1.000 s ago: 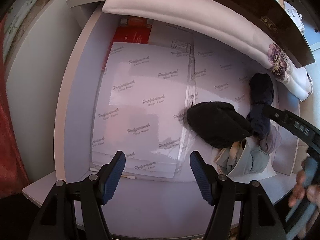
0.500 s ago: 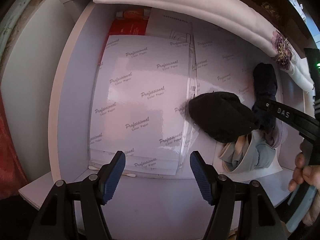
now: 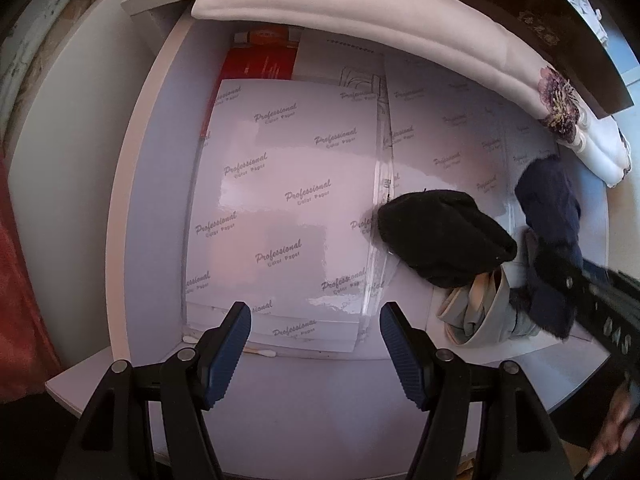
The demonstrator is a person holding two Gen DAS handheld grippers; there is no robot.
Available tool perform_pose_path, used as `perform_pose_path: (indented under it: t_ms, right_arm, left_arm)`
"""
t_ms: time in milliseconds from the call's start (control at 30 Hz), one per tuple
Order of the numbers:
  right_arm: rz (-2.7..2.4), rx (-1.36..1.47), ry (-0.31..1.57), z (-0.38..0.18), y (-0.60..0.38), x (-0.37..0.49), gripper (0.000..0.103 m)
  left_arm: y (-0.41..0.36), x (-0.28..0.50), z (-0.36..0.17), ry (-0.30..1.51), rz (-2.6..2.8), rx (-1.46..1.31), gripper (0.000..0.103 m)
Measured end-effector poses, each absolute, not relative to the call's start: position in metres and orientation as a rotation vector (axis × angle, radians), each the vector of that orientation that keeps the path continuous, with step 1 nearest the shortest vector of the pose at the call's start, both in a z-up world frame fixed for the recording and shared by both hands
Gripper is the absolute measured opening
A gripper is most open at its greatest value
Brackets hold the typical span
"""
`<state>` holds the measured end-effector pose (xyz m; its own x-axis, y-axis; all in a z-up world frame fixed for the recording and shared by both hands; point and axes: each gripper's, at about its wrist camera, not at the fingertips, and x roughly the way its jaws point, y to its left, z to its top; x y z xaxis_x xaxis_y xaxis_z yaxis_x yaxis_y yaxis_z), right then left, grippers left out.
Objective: Organize soft objects
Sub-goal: 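Lift the navy underwear out of the drawer with the right gripper, then carry the navy underwear with the right gripper toward the gold tray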
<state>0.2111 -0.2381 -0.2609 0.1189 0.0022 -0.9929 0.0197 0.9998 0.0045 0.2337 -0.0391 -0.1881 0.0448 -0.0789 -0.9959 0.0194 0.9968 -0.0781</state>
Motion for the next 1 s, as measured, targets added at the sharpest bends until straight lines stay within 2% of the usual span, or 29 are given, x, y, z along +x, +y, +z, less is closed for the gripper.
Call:
perform_pose_path:
  t_ms: [267,633,1000]
  right_arm:
    - [-0.008,-0.024,1.524,-0.267,-0.237,0.174,0.03]
    - [-0.025,-0.057,1.51,-0.299,-0.216,0.186,0.03]
    - [-0.02,-0.069,1.508,-0.296,-0.211,0.178,0.03]
  left_arm:
    - [-0.047,0.232,-0.183,1.518,-0.086,-0.017,0.068]
    - [-0.06,0.225,-0.179,1.512,-0.118,0.076,0.068]
    - [-0.065,0.217,-0.179,1.504,-0.129,0.119,0.068]
